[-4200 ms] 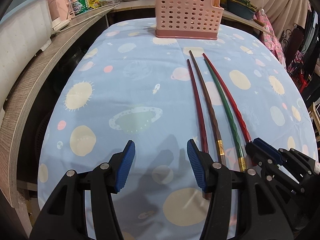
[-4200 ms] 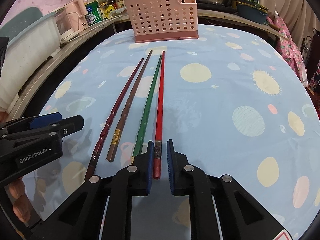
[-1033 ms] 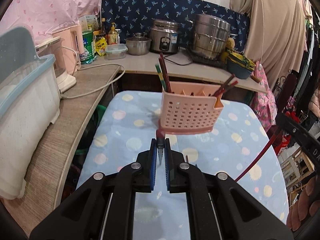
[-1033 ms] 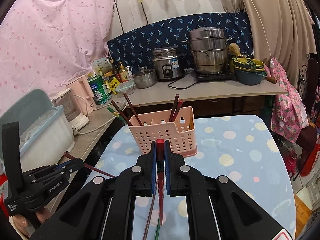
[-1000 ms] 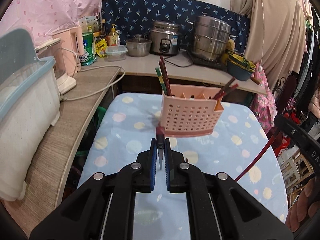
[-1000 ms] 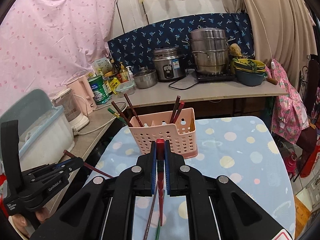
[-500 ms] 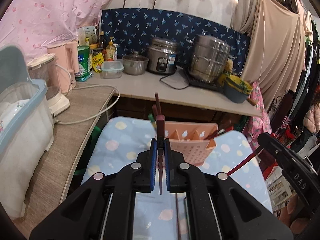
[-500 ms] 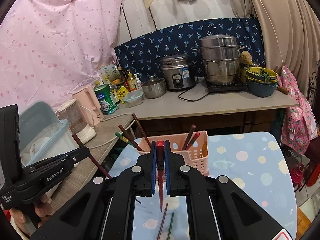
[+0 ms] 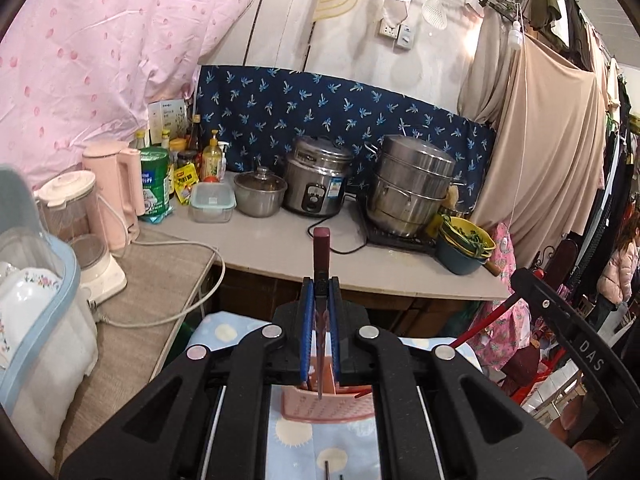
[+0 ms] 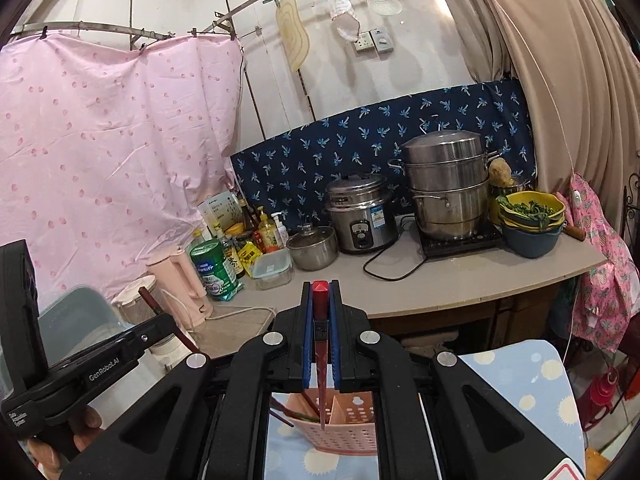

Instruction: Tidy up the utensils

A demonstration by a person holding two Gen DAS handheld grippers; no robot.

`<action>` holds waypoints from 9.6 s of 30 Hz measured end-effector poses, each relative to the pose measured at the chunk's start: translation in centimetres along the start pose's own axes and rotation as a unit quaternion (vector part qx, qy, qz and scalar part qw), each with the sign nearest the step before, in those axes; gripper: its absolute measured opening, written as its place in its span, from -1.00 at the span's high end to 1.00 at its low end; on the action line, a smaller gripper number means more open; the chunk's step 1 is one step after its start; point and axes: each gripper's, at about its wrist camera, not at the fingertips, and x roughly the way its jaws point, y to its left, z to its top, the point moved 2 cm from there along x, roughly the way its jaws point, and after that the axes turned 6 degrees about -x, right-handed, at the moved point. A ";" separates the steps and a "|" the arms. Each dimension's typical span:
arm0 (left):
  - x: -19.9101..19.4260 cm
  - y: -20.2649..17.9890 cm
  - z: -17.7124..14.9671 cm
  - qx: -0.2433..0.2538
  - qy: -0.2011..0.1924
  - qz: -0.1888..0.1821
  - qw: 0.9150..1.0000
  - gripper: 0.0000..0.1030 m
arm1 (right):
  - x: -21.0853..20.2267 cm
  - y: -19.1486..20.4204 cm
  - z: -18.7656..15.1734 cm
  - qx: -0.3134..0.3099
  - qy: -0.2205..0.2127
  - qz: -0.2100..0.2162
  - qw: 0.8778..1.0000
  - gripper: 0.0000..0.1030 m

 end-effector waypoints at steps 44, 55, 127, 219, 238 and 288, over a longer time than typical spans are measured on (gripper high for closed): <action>3.3 3.2 -8.0 0.018 0.059 0.088 0.994 0.34 | 2.0 1.1 -8.7 -0.025 0.083 0.011 0.996 0.44; 0.9 4.1 -12.5 0.031 0.095 0.100 0.990 0.34 | -2.1 2.1 -13.2 -0.033 0.105 0.004 0.994 0.42; -3.3 3.7 -37.1 0.073 0.290 0.093 0.950 -0.20 | -9.3 -0.8 -37.6 -0.025 0.310 -0.043 0.949 0.87; 2.6 -1.0 1.4 -0.004 0.000 0.007 1.000 0.86 | 2.3 -1.7 2.6 0.010 -0.019 -0.017 1.000 0.87; 10.2 0.9 -3.0 -0.004 0.062 0.034 0.998 0.86 | 11.6 -2.7 -4.3 0.006 0.078 -0.010 0.997 0.87; 1.4 3.2 -14.3 0.035 0.092 0.144 0.985 -0.19 | -0.2 1.0 -16.0 -0.063 0.139 -0.033 0.988 -0.03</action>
